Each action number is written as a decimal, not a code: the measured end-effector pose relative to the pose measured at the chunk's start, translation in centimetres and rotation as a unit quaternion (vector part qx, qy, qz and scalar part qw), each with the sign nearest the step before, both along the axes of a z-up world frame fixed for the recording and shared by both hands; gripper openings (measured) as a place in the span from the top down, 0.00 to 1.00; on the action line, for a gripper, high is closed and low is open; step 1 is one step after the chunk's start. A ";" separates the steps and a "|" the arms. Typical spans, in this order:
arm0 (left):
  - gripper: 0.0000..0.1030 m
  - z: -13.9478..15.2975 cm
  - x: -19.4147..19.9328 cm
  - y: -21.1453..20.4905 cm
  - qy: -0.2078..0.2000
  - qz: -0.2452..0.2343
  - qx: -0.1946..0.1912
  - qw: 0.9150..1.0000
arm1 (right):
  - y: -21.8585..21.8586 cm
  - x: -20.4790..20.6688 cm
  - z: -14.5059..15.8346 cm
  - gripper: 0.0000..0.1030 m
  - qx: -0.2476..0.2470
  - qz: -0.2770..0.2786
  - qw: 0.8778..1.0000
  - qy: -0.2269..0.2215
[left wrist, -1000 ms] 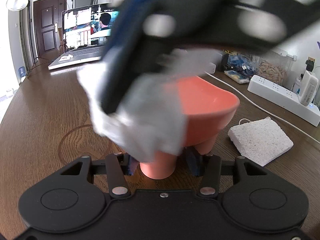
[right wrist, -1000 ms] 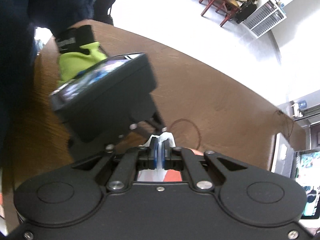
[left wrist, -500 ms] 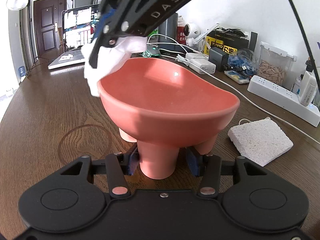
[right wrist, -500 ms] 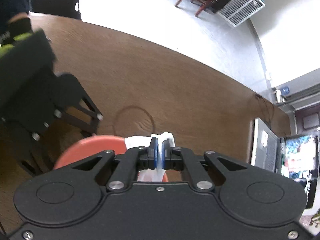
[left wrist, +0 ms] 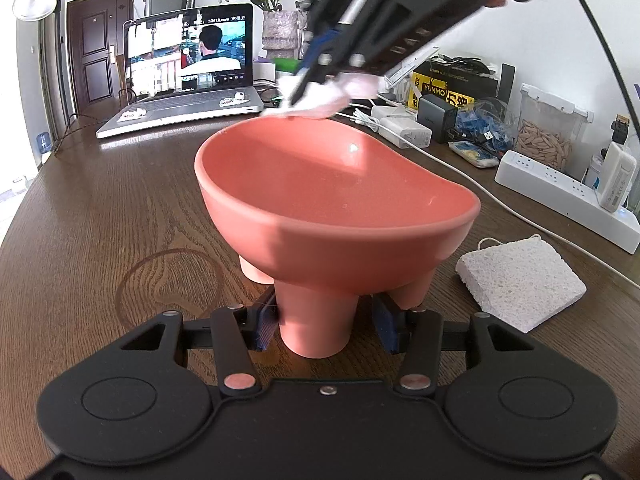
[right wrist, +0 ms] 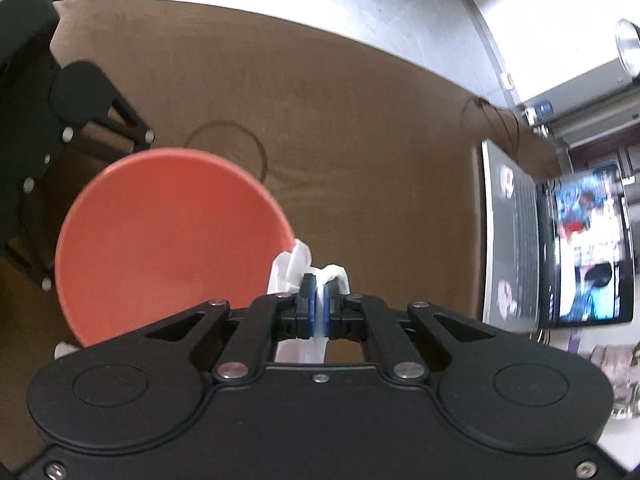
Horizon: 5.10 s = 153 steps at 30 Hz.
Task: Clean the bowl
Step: 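Wipe along the bowl's rim with the tissue in the right gripper, then wipe the bowl's outer wall and rim with the tissue, right gripper, then wipe the bowl's inside with the tissue in the right gripper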
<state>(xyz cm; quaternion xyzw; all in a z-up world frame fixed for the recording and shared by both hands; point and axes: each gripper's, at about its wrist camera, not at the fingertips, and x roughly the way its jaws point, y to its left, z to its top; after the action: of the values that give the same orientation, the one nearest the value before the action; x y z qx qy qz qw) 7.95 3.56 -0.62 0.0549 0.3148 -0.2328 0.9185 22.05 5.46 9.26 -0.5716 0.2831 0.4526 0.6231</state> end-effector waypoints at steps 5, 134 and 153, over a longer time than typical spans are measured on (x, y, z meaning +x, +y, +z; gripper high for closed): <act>0.53 -0.1 -0.1 0.0 0.000 0.000 0.000 1.000 | -1.4 -0.8 -0.1 0.98 -0.013 -0.012 1.000 0.014; 0.53 -0.1 -0.3 -0.1 -0.001 0.001 0.002 1.000 | -4.0 -10.2 1.8 0.97 -0.010 -0.011 0.998 0.066; 0.61 0.0 -0.3 0.0 -0.003 0.012 0.000 1.000 | 1.2 -10.6 0.2 0.97 -0.032 0.099 0.990 0.090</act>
<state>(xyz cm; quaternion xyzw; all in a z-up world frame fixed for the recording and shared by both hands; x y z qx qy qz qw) 7.65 3.59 -0.62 0.0517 0.3122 -0.2213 0.9224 11.49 6.66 9.45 -0.5733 0.2944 0.5529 0.5282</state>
